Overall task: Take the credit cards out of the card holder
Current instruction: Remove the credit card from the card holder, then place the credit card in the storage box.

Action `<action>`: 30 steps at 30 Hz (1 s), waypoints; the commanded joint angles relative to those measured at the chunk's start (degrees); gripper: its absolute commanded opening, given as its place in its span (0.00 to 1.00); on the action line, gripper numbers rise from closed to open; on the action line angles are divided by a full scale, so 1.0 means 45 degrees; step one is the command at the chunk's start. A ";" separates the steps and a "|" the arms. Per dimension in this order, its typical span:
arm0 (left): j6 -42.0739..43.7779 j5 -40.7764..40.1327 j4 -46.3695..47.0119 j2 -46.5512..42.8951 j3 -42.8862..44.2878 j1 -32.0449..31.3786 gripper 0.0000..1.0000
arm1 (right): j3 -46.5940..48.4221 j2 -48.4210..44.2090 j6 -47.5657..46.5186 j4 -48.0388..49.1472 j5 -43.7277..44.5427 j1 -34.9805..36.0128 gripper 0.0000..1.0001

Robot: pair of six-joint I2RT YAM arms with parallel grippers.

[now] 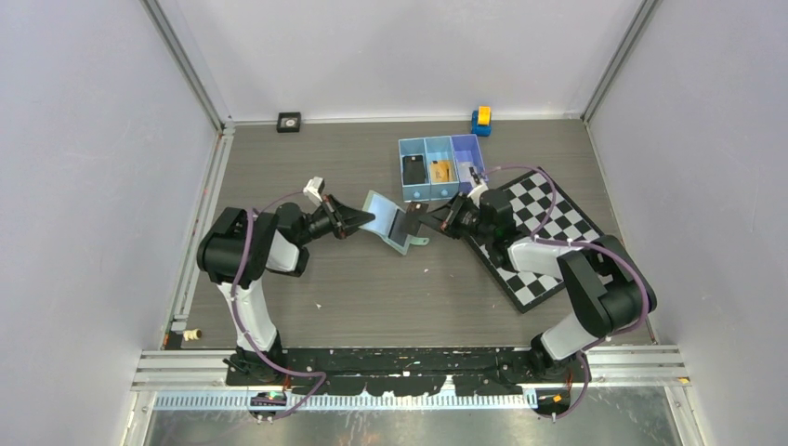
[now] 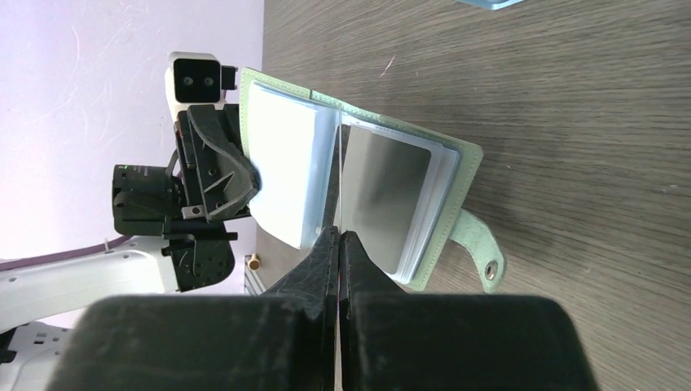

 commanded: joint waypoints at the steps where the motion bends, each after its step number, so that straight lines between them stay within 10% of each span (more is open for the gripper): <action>1: 0.0305 0.0157 0.0496 -0.0335 0.0036 0.0091 0.00 | 0.0292 -0.1101 -0.0770 -0.0522 0.0693 -0.0040 0.01; 14: 0.2758 -0.0306 -0.3813 -0.2048 0.0066 0.0057 0.00 | 0.2573 -0.2050 -0.2680 -0.5684 0.2275 -0.0081 0.01; 30: 0.8958 -0.4298 -1.4128 -0.6091 0.1652 -0.1419 0.00 | 0.9159 0.0463 -0.5331 -1.2557 0.2352 -0.1302 0.00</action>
